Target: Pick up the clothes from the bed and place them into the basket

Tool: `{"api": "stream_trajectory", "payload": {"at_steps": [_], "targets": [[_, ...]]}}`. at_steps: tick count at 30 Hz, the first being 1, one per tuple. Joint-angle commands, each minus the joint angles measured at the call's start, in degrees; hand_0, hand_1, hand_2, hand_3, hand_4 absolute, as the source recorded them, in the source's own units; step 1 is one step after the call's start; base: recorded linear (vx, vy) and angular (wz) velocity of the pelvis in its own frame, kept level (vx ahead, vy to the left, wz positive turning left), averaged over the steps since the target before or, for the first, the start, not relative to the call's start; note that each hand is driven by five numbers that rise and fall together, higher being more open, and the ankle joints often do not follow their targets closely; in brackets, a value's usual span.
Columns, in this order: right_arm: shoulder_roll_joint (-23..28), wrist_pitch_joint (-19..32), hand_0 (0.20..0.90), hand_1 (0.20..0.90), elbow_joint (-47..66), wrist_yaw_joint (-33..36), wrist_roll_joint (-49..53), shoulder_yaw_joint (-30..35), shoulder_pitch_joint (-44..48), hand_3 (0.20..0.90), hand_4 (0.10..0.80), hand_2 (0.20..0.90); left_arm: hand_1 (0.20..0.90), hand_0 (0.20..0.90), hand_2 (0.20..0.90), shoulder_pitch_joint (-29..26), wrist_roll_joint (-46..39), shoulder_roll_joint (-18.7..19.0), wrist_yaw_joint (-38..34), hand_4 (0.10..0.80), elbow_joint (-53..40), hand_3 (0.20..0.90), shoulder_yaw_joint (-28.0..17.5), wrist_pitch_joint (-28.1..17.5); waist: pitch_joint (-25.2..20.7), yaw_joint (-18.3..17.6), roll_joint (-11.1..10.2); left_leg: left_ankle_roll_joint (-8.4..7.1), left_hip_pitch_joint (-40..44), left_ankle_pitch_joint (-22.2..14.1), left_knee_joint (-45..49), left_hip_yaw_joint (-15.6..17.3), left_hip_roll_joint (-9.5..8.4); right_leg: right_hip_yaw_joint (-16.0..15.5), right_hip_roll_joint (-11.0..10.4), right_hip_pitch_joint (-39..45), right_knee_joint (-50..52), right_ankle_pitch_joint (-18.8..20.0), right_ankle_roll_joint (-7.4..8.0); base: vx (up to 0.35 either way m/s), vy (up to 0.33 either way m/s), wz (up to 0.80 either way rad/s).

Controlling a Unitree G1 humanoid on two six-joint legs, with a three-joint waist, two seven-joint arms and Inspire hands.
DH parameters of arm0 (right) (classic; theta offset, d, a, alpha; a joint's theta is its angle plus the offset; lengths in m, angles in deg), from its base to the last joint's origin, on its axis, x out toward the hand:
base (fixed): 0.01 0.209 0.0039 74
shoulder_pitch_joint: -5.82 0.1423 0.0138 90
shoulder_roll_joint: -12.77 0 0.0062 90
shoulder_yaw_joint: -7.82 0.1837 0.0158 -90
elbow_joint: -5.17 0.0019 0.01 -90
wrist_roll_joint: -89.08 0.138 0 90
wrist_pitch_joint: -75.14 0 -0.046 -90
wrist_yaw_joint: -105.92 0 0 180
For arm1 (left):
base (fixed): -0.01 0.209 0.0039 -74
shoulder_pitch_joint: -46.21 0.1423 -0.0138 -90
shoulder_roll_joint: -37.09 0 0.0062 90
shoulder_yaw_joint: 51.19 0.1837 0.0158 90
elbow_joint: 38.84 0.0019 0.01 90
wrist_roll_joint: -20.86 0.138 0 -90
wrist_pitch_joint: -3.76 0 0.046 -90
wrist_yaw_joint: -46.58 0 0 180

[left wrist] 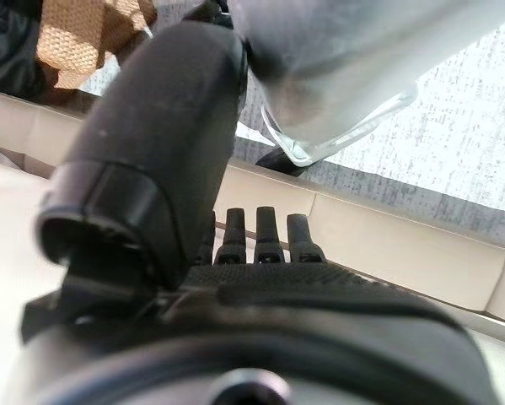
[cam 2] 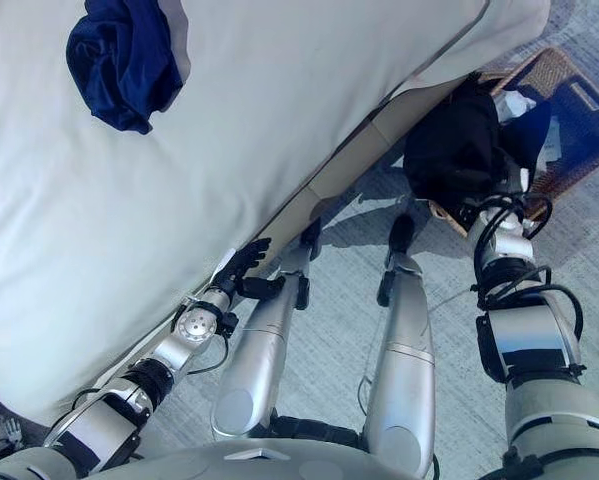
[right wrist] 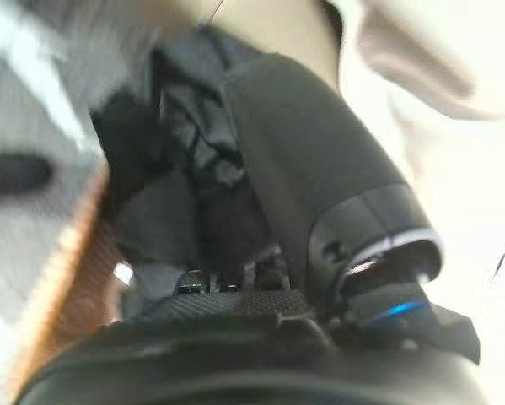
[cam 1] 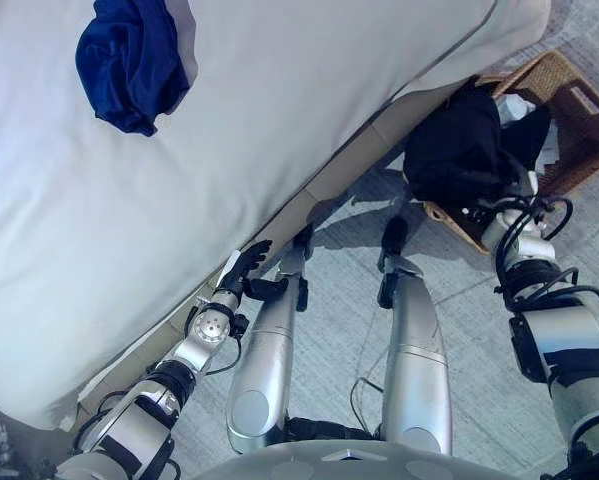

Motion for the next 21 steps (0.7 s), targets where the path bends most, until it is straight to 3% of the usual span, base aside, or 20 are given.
{"api": "stream_trajectory", "payload": {"at_steps": [1, 7, 11, 12, 13, 16, 21], "targets": [[0.11, 7.76, 0.9, 0.9, 5.06, -2.05, 5.35, 4.61, -7.28, 0.9, 0.8, 0.9, 0.9, 0.9, 0.9, 4.81, 1.95, 3.38, 1.25, 0.8, 1.24, 0.9, -2.08, -1.24, -1.57, -1.98, -3.26, 2.65, 3.84, -1.97, -2.16, 1.81, -1.86, -1.6, 3.42, 7.17, -3.95, 0.94, 0.02, 0.046, 0.08, -0.08], [-1.14, 16.68, 0.9, 0.9, 6.96, 9.21, -3.37, 7.98, -11.42, 0.9, 0.8, 0.9, 0.9, 0.9, 0.9, 2.72, 1.7, 2.61, 1.43, 0.8, 2.67, 0.9, -1.68, -0.79, -1.57, -3.15, -6.2, 2.75, 12.89, -1.94, -7.38, 2.98, -1.56, -1.21, 2.78, 15.71, -11.58, 4.7, 2.31, 0.001, 0.12, -0.12], [-0.17, 19.86, 0.9, 0.9, 17.9, 17.04, -15.05, 7.67, -14.79, 0.9, 0.8, 0.9, 0.9, 0.9, 0.9, 3.4, 1.14, 2.5, 0.7, 0.8, 3.27, 0.9, -2.95, 0.76, -1.57, -3.8, -7.95, 3.02, 18.79, -3.65, -7.8, 3.39, -1.45, -1.01, 2.03, 22.13, -14.36, 5.58, 3.26, 0.017, 0.117, -0.15], [-0.29, 19.76, 0.9, 0.9, 18.12, 17.29, -15.28, 7.66, -14.91, 0.9, 0.8, 0.9, 0.9, 0.9, 0.9, 3.46, 1.15, 2.5, 0.69, 0.8, 3.26, 0.9, -2.95, 0.77, -1.57, -3.81, -7.94, 3.03, 18.91, -3.61, -7.91, 3.39, -1.44, -1.02, 2.05, 22.29, -14.54, 5.66, 3.27, 0.036, 0.116, -0.11], [1.42, 18.77, 0.9, 0.9, 23.78, 21.4, -22.65, 7.77, -15.78, 0.9, 0.8, 0.9, 0.9, 0.9, 0.9, 4.52, 1.54, 2.66, 0.34, 0.8, 4.18, 0.9, -3.7, 1.28, -2.19, -3.98, -8.82, 3.08, 21.56, -4.52, -8.57, 3.57, -1.5, -0.78, 1.76, 25.09, -16.28, 6.02, 3.78, 0.034, 0.111, -0.08], [3.88, 16.66, 0.9, 0.9, 29.29, 25.79, -31.84, 7.74, -16.46, 0.9, 0.8, 0.9, 0.9, 0.9, 0.9, 6.27, 1.7, 2.81, 0.29, 0.8, 5.55, 0.9, -4.63, 1.89, -4.23, -4.02, -9.79, 3.24, 23.71, -4.87, -9.6, 3.95, -1.87, -0.73, 1.16, 27.54, -18.86, 7.08, 4.33, 0.059, 0.139, -0.05], [10.26, 11.62, 0.9, 0.9, 40.71, 32.49, -58.85, 4.97, -15.78, 0.9, 0.8, 0.9, 0.9, 0.9, 0.9, 9.14, 1.87, 2.34, -0.01, 0.8, 8.93, 0.9, -7.61, 3.48, -7.61, -3.33, -11.7, 3.97, 27.87, -7.46, -8.9, 5.17, -2.68, -1.19, -0.07, 33.01, -21.72, 7.46, 5.15, 0.058, 0.161, -0.01]]}}
